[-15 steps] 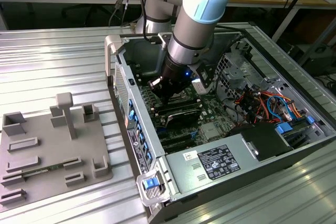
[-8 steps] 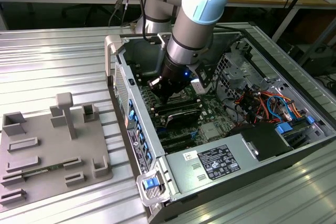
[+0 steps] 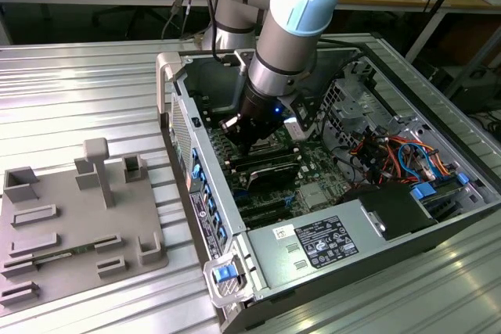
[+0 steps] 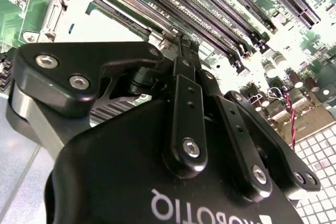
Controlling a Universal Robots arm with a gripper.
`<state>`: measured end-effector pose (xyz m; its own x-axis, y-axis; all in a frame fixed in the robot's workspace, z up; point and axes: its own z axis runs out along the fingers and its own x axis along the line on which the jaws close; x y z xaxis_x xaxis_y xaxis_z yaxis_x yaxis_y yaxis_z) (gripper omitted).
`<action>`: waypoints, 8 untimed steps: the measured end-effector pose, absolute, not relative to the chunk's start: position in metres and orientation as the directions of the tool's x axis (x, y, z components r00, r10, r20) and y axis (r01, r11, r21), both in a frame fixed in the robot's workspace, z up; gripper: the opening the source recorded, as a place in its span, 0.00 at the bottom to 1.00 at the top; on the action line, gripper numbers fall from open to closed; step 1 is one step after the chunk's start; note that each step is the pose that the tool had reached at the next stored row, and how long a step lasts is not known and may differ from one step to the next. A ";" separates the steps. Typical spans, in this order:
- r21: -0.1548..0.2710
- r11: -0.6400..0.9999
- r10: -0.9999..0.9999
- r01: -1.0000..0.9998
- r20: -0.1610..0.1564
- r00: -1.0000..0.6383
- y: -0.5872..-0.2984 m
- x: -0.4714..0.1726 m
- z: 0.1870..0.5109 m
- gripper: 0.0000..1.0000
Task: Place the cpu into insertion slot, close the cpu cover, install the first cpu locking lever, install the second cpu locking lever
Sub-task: 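Install the second cpu locking lever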
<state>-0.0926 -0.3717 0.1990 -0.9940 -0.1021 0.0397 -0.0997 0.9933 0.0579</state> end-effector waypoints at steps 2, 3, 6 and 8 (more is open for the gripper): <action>0.057 0.993 -0.102 -0.100 0.039 -0.994 -0.372 -0.093 0.199 0.11; 0.055 0.994 -0.102 -0.100 0.040 -0.994 -0.372 -0.093 0.200 0.11; 0.042 0.994 -0.102 -0.100 0.040 -0.994 -0.371 -0.092 0.202 0.11; 0.031 0.994 -0.101 -0.100 0.042 -0.994 -0.372 -0.092 0.204 0.11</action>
<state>-0.0924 -0.3716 0.2036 -0.9940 -0.1013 0.0416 -0.1000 0.9945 0.0315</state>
